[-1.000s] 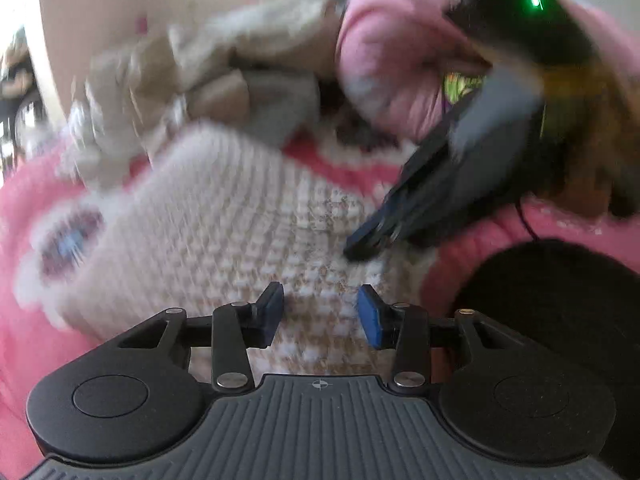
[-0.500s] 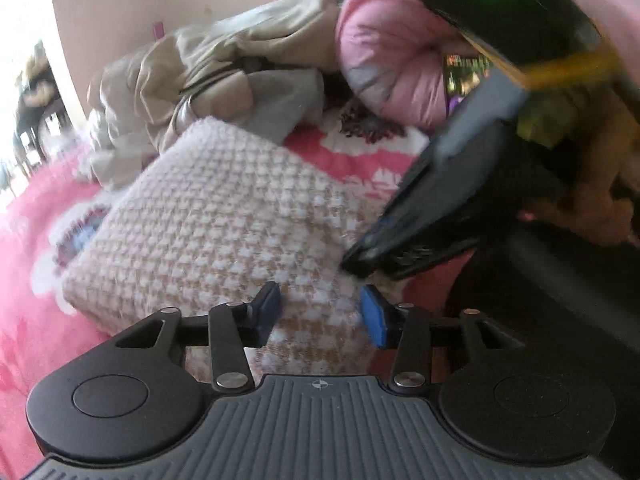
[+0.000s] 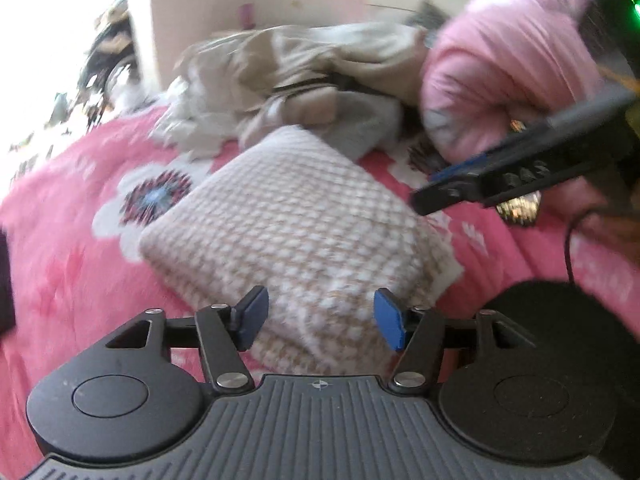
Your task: Fold clothes
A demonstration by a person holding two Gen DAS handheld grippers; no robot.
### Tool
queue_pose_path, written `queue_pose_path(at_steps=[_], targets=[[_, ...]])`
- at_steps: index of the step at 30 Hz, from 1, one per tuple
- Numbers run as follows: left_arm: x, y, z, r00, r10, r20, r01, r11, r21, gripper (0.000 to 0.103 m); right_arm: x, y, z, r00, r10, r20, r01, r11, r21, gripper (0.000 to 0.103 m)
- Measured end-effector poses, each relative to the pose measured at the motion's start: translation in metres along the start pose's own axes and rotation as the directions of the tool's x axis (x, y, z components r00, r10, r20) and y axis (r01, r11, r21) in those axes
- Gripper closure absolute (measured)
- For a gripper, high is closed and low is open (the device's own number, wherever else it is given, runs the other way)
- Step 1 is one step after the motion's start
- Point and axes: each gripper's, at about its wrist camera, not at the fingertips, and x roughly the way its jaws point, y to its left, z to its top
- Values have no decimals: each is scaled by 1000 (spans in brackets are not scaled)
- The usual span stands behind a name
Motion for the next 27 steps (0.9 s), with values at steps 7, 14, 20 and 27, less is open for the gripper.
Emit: queue_pose_path(at_steps=[7,14,20,27], targets=[[28,78,1,996,-62,-61,36,933,-358,33,25,-50,8,994,90,54,-99,975,198,33],[66,107,-25,971,-235,-43,181,841,-510,23,85,-102,13,970,245,8,-229,895,382,21],[99,127,-31,937,-348,-8,278,762,-585,22,139,-147,6,945,327,20,-285,791,541,17],[127,174,-47,886,-459,71,354,570,-742,21,189,-167,4,893,444,77,-387,665,639,5]])
